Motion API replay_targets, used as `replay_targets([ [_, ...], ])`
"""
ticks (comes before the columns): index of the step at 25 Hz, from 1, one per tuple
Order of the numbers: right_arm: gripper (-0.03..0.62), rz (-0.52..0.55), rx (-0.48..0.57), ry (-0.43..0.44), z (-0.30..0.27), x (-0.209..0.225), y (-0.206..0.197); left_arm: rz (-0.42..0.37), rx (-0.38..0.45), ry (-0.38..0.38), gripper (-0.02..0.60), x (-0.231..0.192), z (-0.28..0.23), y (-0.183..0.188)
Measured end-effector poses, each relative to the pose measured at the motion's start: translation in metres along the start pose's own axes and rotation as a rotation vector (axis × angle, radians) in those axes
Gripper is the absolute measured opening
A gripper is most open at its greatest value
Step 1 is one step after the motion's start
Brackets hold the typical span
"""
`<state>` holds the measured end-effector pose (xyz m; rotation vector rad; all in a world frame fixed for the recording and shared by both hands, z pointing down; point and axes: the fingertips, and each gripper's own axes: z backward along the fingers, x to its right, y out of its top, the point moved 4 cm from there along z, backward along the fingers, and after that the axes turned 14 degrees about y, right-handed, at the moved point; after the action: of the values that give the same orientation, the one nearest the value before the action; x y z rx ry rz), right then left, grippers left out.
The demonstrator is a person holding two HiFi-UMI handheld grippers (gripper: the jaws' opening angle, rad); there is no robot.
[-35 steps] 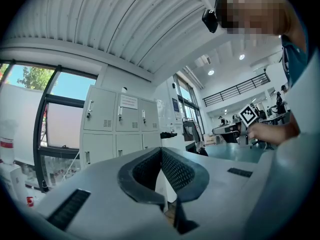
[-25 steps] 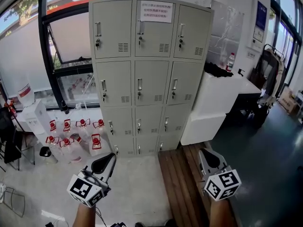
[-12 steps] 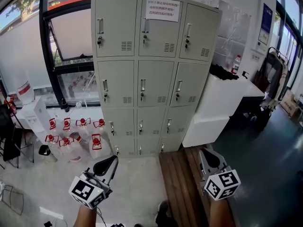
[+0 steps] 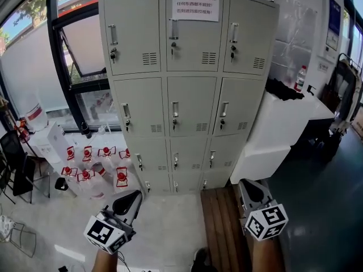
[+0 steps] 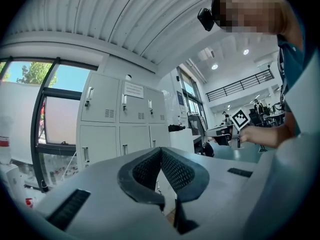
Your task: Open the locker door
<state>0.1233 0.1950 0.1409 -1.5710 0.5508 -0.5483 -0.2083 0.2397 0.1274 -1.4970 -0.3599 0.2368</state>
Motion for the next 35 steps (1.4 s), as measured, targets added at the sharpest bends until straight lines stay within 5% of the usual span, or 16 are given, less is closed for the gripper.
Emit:
replay_targets([
  [11,0.035,-0.026,-0.011,0.068,-0.061,0.123,-0.004,-0.003,-0.049,0.052,0.017,0.022,-0.129,-0.006],
  [24,0.035,-0.043,0.02,0.126,-0.09,0.195,0.001,-0.054,-0.06,0.06,0.017,0.049,-0.203,0.005],
  [35,0.035,-0.046,0.006,0.023,-0.098,0.223,-0.001,-0.008,-0.009,-0.079,0.016,0.044,-0.276,-0.001],
])
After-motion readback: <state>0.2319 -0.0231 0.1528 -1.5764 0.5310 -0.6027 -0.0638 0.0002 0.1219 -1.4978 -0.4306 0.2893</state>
